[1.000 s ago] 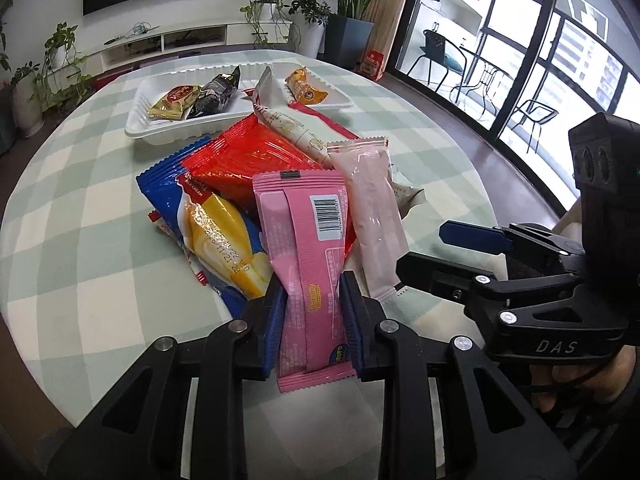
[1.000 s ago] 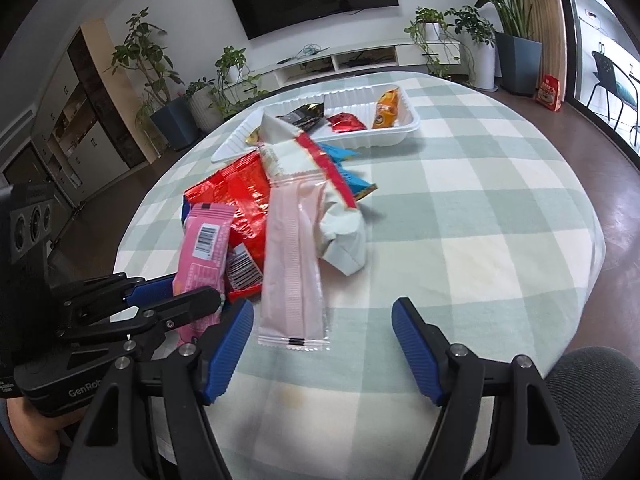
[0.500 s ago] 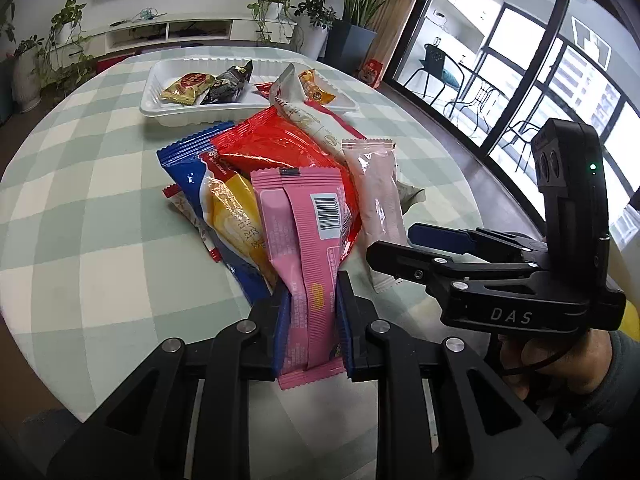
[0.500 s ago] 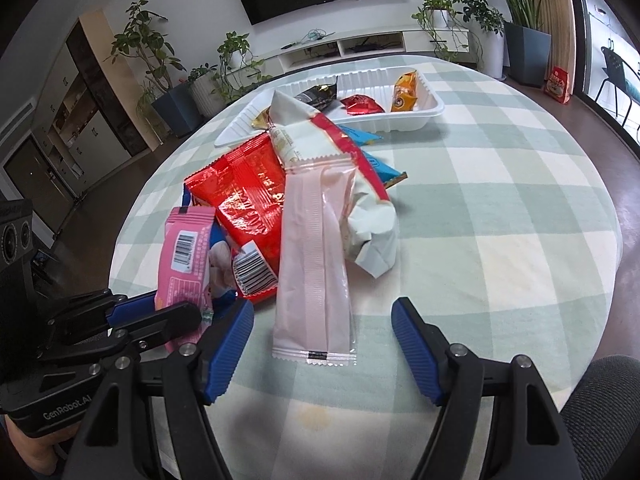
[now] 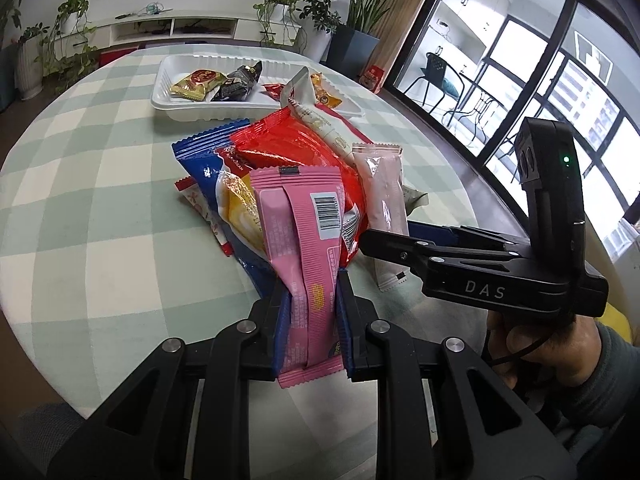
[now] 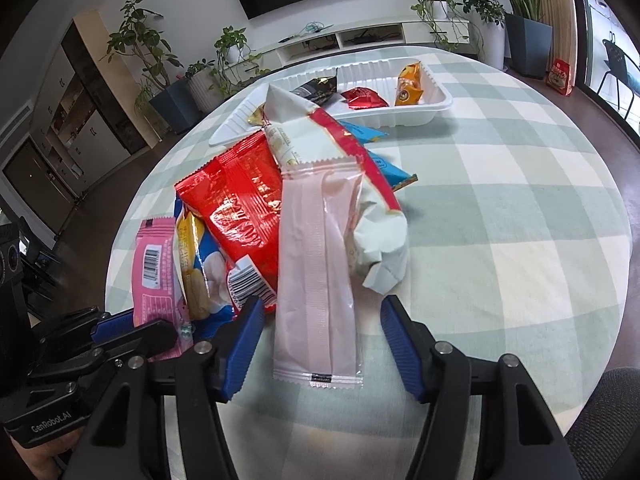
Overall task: Organize snacks
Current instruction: 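Grasp the pink bar with the left gripper, then grasp the pale pink wrapper with the right gripper while the left holds the pink bar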
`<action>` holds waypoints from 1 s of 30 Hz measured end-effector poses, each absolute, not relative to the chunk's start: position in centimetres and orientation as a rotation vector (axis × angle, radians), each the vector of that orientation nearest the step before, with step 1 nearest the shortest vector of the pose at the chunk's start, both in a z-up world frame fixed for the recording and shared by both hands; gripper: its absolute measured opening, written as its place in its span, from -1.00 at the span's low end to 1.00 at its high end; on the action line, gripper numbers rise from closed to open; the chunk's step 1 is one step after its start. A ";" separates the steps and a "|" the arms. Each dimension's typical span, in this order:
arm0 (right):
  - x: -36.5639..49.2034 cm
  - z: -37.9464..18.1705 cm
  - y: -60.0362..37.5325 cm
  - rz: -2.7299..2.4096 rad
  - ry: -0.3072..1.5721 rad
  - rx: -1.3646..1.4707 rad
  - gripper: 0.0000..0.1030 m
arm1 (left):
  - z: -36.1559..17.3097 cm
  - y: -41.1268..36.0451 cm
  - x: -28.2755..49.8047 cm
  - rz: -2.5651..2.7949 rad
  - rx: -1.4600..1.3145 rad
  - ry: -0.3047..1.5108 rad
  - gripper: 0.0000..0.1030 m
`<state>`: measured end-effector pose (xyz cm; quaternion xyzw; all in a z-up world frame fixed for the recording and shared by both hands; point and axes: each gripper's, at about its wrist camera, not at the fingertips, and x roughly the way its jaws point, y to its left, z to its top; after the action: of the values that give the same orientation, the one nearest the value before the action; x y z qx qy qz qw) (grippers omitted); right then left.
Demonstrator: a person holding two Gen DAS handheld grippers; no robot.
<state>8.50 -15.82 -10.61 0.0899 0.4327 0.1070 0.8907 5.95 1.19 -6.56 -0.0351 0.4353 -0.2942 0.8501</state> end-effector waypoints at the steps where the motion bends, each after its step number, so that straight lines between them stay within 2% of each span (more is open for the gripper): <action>1: 8.6 -10.6 -15.8 0.222 0.899 0.183 0.14 | -6.6 1.2 6.0 -0.620 -0.075 0.917 -0.63; 8: 8.9 -10.7 -15.7 0.216 0.905 0.137 -0.08 | -6.7 1.2 5.9 -0.621 -0.073 0.921 -0.63; 9: 8.9 -10.7 -15.6 0.220 0.906 0.131 -0.14 | -6.7 1.2 5.9 -0.620 -0.073 0.922 -0.63; 10: 8.8 -10.7 -15.5 0.222 0.908 0.125 -0.29 | -6.7 1.2 5.9 -0.621 -0.074 0.922 -0.63; 15: 8.5 -10.6 -15.5 0.238 0.907 0.129 -0.45 | -6.7 1.2 5.9 -0.620 -0.074 0.922 -0.63; 17: 8.3 -10.6 -15.6 0.243 0.908 0.140 -0.59 | -6.7 1.2 5.9 -0.621 -0.074 0.921 -0.63; 30: 6.7 -10.1 -16.6 0.287 0.918 0.236 -0.67 | -6.6 1.3 5.9 -0.626 -0.086 0.918 -0.63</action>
<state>6.74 -16.58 -10.14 0.1131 0.4403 0.1376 0.8800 5.91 1.34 -6.59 -0.0406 0.4354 -0.2973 0.8488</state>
